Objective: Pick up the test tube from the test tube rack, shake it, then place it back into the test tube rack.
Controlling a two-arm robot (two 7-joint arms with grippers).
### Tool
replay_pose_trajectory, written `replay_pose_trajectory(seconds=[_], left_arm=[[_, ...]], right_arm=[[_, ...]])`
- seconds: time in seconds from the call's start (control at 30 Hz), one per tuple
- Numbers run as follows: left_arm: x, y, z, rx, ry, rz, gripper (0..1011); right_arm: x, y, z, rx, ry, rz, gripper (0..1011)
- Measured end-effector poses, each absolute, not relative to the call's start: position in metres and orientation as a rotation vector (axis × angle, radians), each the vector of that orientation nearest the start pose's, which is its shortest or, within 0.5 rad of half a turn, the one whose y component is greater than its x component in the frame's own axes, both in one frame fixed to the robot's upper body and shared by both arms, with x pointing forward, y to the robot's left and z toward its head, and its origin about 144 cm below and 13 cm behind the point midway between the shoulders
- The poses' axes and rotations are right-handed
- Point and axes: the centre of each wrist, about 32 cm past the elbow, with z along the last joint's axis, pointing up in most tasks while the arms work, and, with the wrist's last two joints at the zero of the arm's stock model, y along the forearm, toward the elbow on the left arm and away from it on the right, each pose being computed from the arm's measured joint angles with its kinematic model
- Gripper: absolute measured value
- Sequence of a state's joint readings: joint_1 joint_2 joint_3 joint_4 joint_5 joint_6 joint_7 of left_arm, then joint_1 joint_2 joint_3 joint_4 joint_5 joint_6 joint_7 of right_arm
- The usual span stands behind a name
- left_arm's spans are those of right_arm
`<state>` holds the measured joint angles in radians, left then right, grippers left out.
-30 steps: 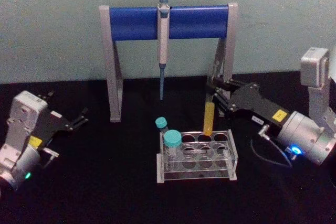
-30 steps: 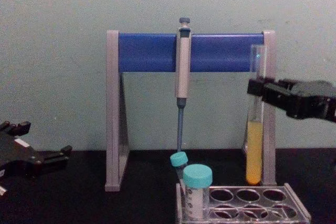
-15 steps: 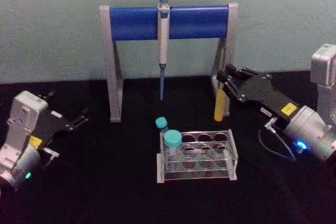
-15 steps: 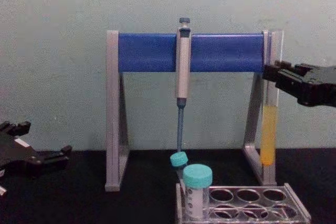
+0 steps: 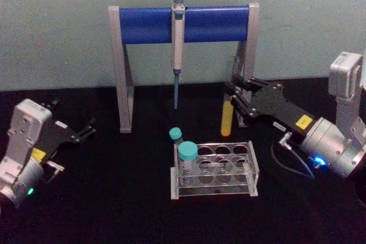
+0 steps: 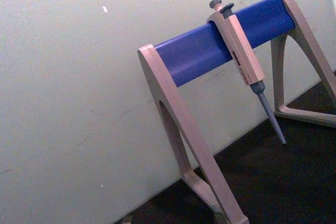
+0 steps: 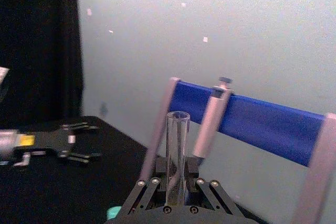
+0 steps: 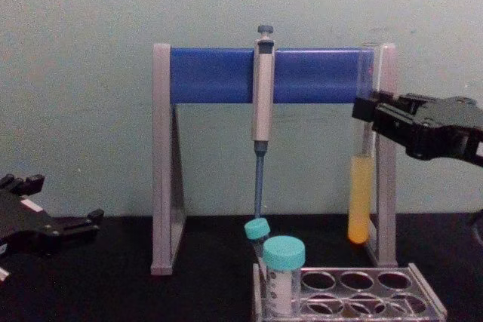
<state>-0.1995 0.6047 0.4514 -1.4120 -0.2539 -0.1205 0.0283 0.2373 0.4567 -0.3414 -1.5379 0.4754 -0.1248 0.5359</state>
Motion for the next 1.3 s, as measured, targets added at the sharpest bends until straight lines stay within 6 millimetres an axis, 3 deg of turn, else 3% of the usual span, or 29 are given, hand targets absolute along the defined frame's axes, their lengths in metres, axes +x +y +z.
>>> replay_pose_trajectory(seconds=[0.3,0.5,0.87,1.07,1.3], left_arm=[[0.489,0.310,1.140,0.304,-0.285,1.248,1001],[0.489,0.310,1.140,0.304,-0.285,1.248,1001],[0.489,0.310,1.140,0.304,-0.285,1.248,1001],[0.489,0.310,1.140,0.304,-0.285,1.248,1001],[0.489,0.310,1.140,0.304,-0.285,1.248,1001]], right_arm=[[0.506,-0.275,1.198,0.107,-0.134,-0.614,229],[0.493,-0.290,1.201,0.086,-0.120,-0.573,228],[0.470,-0.318,1.211,0.003,-0.148,-0.737,229],[0.472,-0.315,1.214,0.000,-0.169,-0.823,229],[0.486,-0.297,1.210,0.045,-0.168,-0.880,228]])
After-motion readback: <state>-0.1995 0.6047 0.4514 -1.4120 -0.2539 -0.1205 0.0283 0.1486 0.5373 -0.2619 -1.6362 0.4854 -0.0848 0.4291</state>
